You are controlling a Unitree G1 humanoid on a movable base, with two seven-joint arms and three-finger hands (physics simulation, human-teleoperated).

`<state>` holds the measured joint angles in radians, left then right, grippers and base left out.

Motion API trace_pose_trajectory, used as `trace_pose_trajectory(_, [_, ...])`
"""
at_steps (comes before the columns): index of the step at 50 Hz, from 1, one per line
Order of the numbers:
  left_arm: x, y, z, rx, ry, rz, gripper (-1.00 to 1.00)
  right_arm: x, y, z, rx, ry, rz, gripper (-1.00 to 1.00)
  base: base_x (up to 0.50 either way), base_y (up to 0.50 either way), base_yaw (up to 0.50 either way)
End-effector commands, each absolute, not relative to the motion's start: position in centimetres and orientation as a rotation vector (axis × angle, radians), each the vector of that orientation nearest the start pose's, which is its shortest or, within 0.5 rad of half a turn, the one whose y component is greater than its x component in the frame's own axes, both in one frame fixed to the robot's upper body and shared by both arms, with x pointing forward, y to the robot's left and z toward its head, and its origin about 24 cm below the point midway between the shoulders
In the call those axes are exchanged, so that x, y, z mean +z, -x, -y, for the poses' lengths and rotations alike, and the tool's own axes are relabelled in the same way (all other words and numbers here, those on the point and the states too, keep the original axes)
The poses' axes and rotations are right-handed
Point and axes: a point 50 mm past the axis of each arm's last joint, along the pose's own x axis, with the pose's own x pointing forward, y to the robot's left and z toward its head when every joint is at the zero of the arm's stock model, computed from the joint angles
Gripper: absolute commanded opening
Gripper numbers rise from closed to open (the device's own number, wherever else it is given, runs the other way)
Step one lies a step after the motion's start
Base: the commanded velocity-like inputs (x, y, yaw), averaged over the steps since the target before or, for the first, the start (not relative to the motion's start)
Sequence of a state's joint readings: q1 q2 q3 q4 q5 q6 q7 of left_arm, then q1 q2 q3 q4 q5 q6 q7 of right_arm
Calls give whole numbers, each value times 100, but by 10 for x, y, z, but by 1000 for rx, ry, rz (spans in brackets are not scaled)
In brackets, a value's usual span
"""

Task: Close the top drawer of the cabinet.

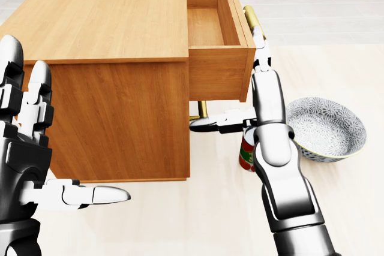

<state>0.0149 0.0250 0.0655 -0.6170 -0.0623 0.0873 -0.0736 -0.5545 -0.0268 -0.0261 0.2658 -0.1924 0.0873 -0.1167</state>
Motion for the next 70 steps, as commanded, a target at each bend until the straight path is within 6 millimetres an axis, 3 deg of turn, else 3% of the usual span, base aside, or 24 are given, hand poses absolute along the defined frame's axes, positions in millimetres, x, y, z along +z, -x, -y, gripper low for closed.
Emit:
trace_pose_trajectory(1, [169, -219, -161, -34, -4, 520, 100, 153, -350, 112, -3, 216, 277, 100, 0, 0, 0])
trace_pose_trajectory(13, [167, -221, -161, -34, -4, 509, 100, 172, -344, 105, 23, 215, 362, 100, 0, 0, 0])
trace_pose_trajectory(32, [168, -221, -162, -32, -3, 512, 100, 144, -344, 77, 97, 238, 263, 100, 0, 0, 0])
trace_pose_trajectory(70, [168, -221, -162, -31, -2, 513, 100, 144, -336, 53, 163, 235, 273, 100, 0, 0, 0])
